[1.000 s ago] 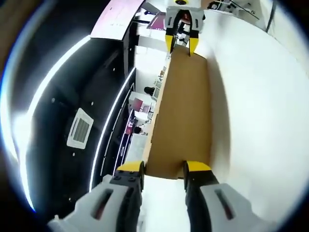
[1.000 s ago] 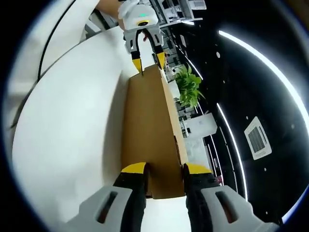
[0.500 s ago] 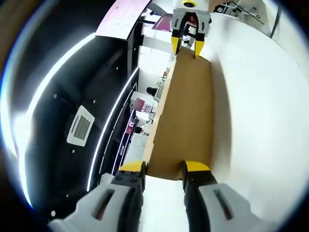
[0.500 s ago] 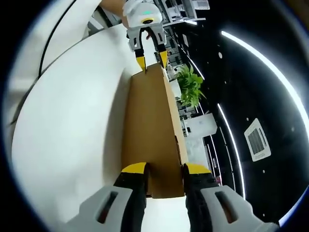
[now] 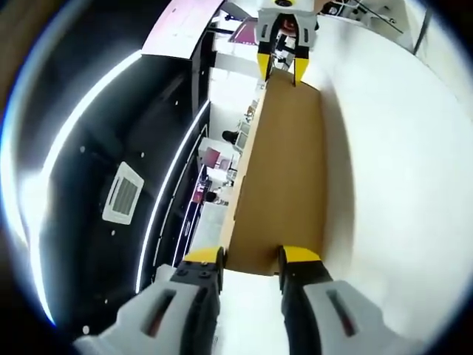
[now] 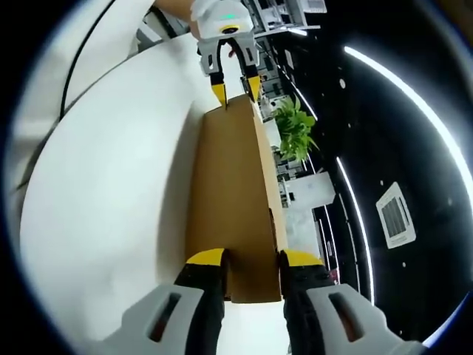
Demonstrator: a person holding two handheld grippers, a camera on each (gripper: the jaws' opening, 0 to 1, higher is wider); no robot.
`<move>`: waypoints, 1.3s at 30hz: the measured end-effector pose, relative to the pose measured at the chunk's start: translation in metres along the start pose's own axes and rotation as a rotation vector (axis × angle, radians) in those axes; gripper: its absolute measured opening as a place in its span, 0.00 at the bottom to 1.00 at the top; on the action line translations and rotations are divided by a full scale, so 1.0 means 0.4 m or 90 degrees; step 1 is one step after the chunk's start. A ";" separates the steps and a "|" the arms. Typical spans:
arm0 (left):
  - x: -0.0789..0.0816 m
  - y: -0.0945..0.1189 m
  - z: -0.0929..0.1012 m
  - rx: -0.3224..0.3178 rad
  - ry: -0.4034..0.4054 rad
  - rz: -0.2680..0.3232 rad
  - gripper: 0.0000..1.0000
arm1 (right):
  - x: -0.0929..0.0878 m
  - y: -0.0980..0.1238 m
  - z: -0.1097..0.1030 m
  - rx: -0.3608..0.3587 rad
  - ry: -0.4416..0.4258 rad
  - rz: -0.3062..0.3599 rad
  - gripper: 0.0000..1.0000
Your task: Operate the shoe box by opening the lid, removing the specified soft item, and placing it in the target area until the item is outside and the box remains undamaged.
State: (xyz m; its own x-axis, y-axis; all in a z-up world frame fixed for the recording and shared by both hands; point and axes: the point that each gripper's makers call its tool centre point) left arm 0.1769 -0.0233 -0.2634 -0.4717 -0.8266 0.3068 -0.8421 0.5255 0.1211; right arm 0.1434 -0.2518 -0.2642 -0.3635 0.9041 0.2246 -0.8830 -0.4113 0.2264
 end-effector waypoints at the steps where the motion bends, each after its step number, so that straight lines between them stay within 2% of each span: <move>1: 0.000 0.000 -0.001 0.001 0.001 0.001 0.30 | 0.000 0.001 0.001 -0.001 0.002 -0.001 0.27; 14: 0.009 0.011 -0.029 0.014 -0.011 0.005 0.30 | 0.006 0.011 0.024 -0.012 -0.003 0.006 0.27; 26: 0.012 0.015 -0.044 0.023 -0.003 0.001 0.30 | 0.011 0.016 0.035 -0.019 -0.006 0.012 0.27; 39: 0.015 0.024 -0.079 0.049 0.071 0.008 0.31 | 0.017 0.022 0.065 -0.045 -0.031 0.023 0.27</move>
State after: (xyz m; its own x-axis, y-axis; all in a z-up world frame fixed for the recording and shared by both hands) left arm 0.1742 -0.0171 -0.2306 -0.4532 -0.7905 0.4120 -0.8563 0.5145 0.0453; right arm 0.1410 -0.2522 -0.2362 -0.3825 0.8812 0.2777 -0.8889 -0.4330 0.1498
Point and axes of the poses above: the point that each gripper's makers call its tool centre point, and the gripper's own axes: y roughly backward along the fingers, z roughly to its right, x roughly out of its top, and after that the axes turned 2 degrees about z, right-handed
